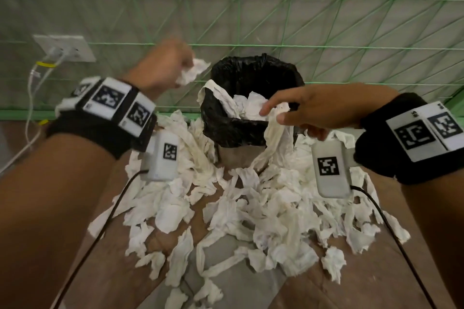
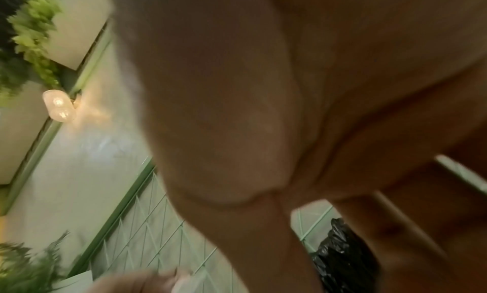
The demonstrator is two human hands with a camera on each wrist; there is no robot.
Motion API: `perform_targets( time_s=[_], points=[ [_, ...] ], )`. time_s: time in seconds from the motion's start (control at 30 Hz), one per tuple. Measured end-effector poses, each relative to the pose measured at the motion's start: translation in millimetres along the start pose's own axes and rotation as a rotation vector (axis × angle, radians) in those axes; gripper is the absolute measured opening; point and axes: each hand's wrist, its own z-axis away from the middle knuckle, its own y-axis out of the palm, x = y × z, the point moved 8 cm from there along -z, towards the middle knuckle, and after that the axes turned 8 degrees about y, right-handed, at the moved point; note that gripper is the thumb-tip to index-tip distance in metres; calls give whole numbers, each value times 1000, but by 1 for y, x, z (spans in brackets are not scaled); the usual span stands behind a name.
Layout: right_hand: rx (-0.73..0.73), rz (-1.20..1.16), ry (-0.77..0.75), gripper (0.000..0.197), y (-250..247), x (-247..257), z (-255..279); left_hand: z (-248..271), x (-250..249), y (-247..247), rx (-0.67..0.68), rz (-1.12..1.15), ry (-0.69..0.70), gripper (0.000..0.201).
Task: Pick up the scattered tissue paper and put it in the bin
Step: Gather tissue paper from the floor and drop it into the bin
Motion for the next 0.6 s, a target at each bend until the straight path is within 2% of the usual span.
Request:
perform_targets(
  time_s=[0.13,0.23,0.3,0.33,0.4,0.47,0.6],
  points=[
    [158,159,56,30,17,-1,8,-22,-45,26,88,29,121,32],
    [167,244,82,40,23,-5,5,-28,-44,51,192,157,83,42],
    [166,258,97,47,28,-9,0,-28,-36,68,297,106,127,49],
    [174,254,108,51,31,-12,-4,-32,-30,70,291,38,175,50],
    [201,227,126,56,42,-17,-10,-37,-15,66,193,-80,210,44],
    [193,156,119,53,49,-19,-16,-42,11,62,119,-117,131,42],
    [125,78,87,27,35,-18,-12,-31,71,70,164,-30,-127,30]
  ],
)
